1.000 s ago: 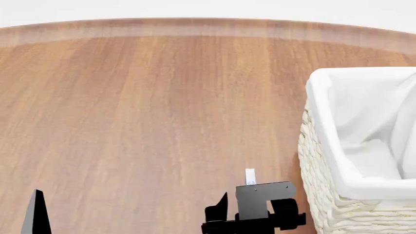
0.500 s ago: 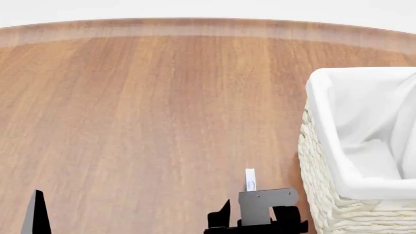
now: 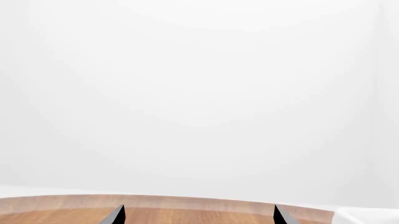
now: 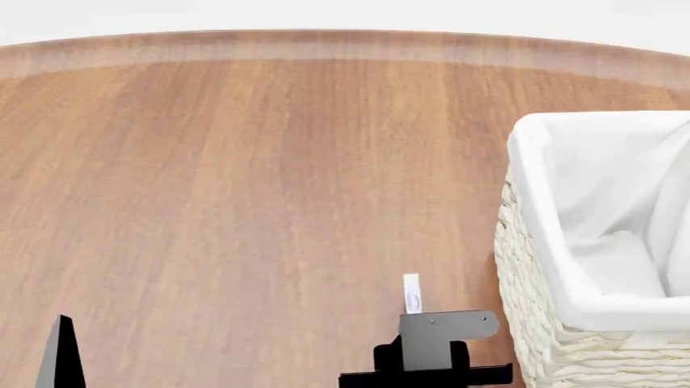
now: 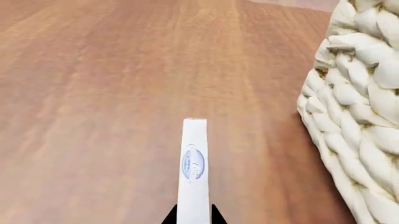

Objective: Pick up the cream cheese box, and put it in the basket.

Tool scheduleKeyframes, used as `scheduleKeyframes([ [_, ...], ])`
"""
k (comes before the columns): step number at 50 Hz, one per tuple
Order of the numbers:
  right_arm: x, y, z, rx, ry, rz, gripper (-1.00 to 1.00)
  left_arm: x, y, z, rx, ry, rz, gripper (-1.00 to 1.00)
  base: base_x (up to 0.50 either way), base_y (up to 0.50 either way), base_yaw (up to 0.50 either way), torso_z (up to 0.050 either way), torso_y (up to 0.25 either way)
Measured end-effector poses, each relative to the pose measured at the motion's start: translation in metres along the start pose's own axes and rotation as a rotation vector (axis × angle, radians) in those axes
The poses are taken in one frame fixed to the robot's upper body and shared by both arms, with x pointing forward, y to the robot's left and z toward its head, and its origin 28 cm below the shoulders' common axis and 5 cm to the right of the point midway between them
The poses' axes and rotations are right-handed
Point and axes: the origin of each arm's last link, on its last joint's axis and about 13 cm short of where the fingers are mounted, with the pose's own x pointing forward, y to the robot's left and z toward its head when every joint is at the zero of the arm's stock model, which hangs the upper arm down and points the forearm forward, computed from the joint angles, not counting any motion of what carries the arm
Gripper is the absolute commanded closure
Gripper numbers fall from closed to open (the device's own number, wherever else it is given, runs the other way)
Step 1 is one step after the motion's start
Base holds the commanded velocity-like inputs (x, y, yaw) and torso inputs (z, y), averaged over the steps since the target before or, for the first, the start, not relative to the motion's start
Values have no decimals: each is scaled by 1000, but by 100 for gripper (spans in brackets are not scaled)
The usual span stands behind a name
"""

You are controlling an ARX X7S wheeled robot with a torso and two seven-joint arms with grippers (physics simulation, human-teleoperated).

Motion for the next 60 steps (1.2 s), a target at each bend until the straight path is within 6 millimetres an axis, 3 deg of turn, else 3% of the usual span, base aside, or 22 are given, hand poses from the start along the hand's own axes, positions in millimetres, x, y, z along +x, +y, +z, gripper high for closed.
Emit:
scheduleKeyframes([
  [7, 6, 1, 14, 8, -54, 5, 100, 0, 0, 0, -1, -1, 0, -100, 0, 0, 0, 0, 0],
  [15, 6, 0, 46, 22, -148, 2, 100, 0, 0, 0, -2, 1, -1, -100, 0, 0, 0, 0, 0],
  [35, -25, 3, 111, 33, -329, 54, 100, 0, 0, -1, -2, 13, -4, -100, 0, 0, 0, 0, 4],
  [60, -62, 4, 151, 24, -461, 97, 100, 0, 0, -2, 0, 17, -6, -100, 0, 0, 0, 0, 163],
])
